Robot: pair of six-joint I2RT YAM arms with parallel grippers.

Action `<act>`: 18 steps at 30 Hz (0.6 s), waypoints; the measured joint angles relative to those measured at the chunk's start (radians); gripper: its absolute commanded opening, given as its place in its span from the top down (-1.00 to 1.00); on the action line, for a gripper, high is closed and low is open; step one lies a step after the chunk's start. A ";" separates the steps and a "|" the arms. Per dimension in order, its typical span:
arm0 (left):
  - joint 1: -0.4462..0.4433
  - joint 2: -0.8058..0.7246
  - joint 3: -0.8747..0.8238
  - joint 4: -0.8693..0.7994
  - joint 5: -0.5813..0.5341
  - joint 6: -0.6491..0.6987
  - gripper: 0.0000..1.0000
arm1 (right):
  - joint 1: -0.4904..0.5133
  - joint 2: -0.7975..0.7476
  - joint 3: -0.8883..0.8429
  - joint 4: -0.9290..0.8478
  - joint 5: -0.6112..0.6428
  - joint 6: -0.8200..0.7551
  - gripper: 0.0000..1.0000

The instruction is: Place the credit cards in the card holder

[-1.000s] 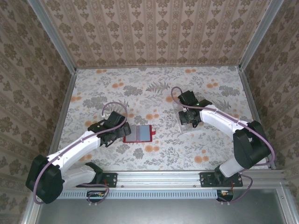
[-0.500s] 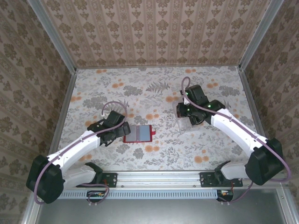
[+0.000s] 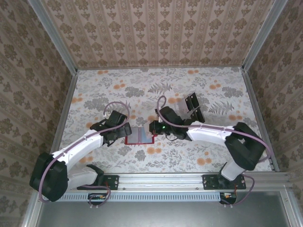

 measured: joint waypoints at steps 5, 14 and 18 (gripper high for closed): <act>0.007 0.000 0.000 0.008 0.004 0.006 -1.00 | 0.045 0.100 0.000 0.098 0.023 0.058 1.00; 0.013 0.010 -0.001 0.010 0.018 0.014 -1.00 | 0.058 0.148 0.000 0.161 0.073 0.084 1.00; 0.013 0.021 -0.001 0.011 0.026 0.014 -1.00 | 0.056 0.159 -0.001 0.159 0.097 0.082 1.00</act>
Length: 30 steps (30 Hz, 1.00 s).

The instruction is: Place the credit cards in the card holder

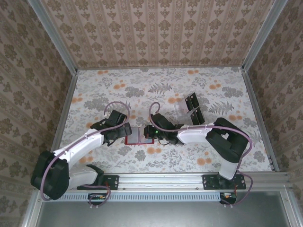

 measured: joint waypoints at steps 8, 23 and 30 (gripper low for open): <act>-0.007 0.009 0.000 0.005 0.014 0.008 -1.00 | -0.040 -0.001 -0.036 -0.005 0.015 -0.005 1.00; -0.100 0.180 0.063 0.082 0.025 0.048 -1.00 | -0.076 -0.006 -0.048 0.000 0.004 -0.013 1.00; -0.101 0.222 0.066 0.104 0.025 0.053 -1.00 | -0.076 -0.006 -0.049 0.000 0.004 -0.015 1.00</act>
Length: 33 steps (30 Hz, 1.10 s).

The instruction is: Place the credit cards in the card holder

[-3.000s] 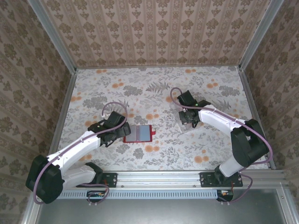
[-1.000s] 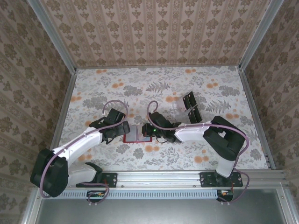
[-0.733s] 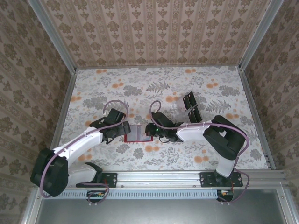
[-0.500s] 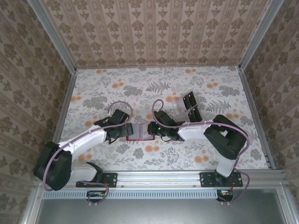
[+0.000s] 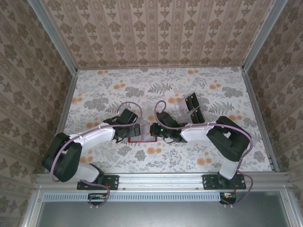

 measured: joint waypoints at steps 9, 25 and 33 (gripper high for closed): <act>0.000 0.016 -0.025 -0.001 -0.019 -0.001 -1.00 | -0.001 0.000 -0.004 0.003 0.000 0.000 1.00; 0.015 0.000 -0.052 -0.003 -0.030 -0.019 -1.00 | -0.029 -0.011 -0.030 0.064 -0.067 0.016 1.00; 0.015 -0.007 -0.060 -0.002 -0.031 -0.024 -1.00 | -0.037 -0.027 -0.072 0.188 -0.098 0.072 1.00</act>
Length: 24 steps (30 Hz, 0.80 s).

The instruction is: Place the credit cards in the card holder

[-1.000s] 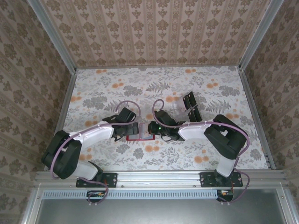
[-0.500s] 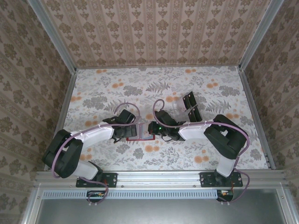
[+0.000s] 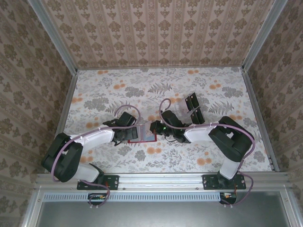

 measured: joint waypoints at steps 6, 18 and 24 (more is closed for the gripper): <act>0.000 -0.001 0.000 -0.001 -0.003 0.000 -1.00 | 0.000 0.024 -0.016 0.146 -0.014 0.045 1.00; 0.000 -0.002 -0.002 0.001 -0.003 0.000 -0.99 | 0.007 0.093 -0.047 0.303 -0.002 0.068 1.00; 0.000 -0.003 -0.004 0.003 -0.003 0.000 -1.00 | 0.017 0.127 -0.058 0.357 0.019 0.072 1.00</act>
